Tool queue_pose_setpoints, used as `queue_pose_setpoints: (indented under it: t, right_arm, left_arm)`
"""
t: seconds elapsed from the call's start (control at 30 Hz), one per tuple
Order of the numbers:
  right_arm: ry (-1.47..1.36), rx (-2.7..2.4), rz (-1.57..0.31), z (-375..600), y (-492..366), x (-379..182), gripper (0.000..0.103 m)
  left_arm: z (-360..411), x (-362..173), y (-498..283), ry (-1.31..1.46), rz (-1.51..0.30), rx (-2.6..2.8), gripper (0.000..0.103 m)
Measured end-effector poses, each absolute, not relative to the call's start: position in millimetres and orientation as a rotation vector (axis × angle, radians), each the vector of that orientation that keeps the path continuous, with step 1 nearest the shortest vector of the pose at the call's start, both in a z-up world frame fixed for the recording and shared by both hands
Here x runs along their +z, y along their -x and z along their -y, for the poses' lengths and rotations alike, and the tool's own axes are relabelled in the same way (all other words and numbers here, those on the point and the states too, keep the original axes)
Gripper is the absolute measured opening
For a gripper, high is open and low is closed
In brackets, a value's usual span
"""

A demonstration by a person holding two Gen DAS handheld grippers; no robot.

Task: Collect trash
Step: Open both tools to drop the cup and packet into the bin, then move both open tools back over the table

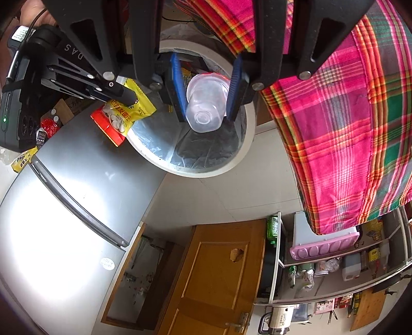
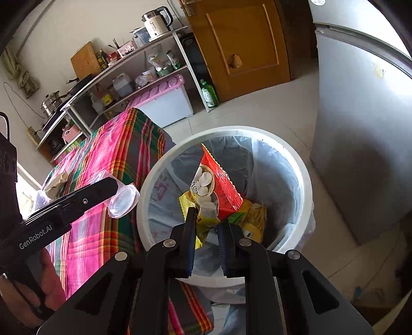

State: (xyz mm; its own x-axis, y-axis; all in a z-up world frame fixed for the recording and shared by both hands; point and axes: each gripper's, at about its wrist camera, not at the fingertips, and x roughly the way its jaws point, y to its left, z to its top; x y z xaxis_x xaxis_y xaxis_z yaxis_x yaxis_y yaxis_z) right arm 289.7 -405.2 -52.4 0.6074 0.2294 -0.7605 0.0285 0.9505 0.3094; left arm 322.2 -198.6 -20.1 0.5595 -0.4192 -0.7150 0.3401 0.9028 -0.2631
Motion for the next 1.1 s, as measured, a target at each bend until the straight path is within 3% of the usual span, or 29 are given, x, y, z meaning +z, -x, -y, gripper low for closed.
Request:
queue_pose_setpoints:
  t: [0.23,0.37,1.1]
  right_arm:
    - [-0.327,0.096,-0.934,417.5,-293.2,-64.9,0.018]
    - [-0.334,0.086,-0.928,421.5,-291.6,-66.7,0.019]
    - [-0.274,0.192,-0.804,366.2,-262.6,-11.5,0.021]
  left_arm:
    - [216.5,-35.3,-330.0,0.092,-0.908,-0.449,0.033]
    - [215.7,-40.4,-331.6,0.113,-0.917,-0.444,0.049]
    - [137.1,-6.5,-288.3,0.172,-0.800,-0.401,0.048]
